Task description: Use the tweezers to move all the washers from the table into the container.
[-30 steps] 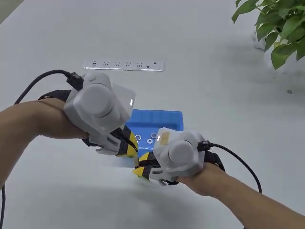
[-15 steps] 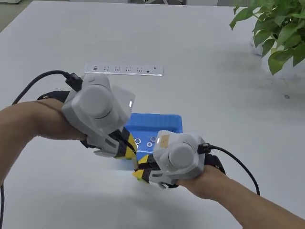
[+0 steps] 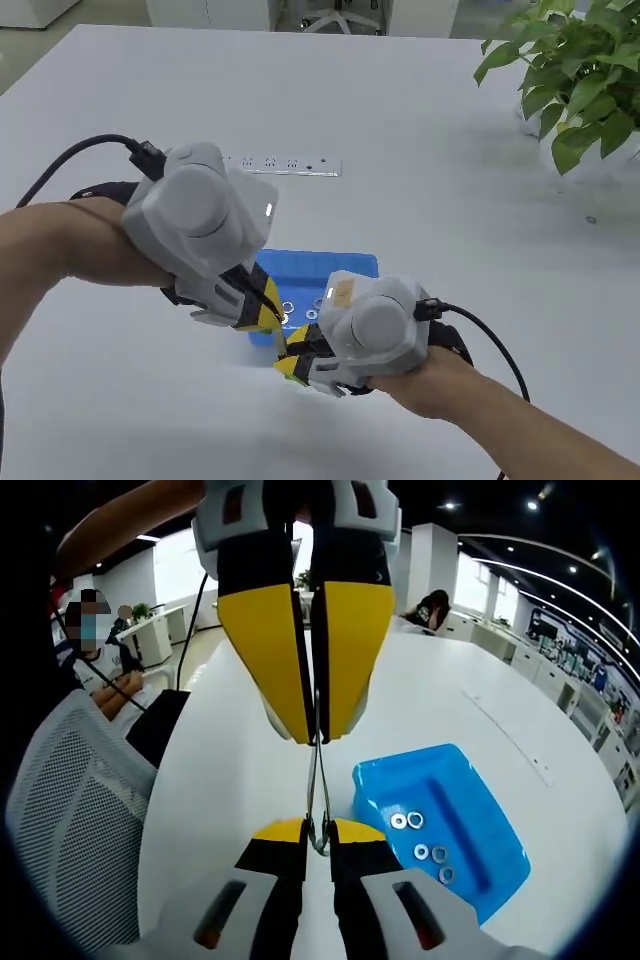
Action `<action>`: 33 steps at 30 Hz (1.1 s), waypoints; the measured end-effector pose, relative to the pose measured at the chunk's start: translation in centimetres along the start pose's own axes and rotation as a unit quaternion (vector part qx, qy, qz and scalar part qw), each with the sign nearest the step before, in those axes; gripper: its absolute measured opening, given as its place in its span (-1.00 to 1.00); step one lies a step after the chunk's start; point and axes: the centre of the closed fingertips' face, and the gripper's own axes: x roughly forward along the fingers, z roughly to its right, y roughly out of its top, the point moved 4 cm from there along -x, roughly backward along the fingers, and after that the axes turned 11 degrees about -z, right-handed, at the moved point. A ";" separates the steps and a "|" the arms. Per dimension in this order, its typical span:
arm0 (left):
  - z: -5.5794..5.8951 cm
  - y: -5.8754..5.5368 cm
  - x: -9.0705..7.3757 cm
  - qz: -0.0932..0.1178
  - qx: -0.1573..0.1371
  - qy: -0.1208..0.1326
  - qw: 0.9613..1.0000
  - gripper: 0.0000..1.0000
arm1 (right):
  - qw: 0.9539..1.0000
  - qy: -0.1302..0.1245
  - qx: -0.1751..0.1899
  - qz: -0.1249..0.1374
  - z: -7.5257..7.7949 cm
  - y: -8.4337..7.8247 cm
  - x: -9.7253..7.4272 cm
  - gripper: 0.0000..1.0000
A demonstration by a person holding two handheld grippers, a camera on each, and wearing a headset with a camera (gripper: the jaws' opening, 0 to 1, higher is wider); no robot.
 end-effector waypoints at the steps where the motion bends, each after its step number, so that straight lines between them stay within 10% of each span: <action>1: 0.0 0.0 -0.1 0.000 0.001 0.001 1.000 -0.90 | 1.000 -0.001 0.000 0.001 0.0 0.1 -0.1 -0.80; 33: -3.5 2.2 -2.3 0.009 0.035 0.038 0.999 -0.91 | 0.999 -0.047 -0.011 0.008 4.2 1.5 -2.8 -0.80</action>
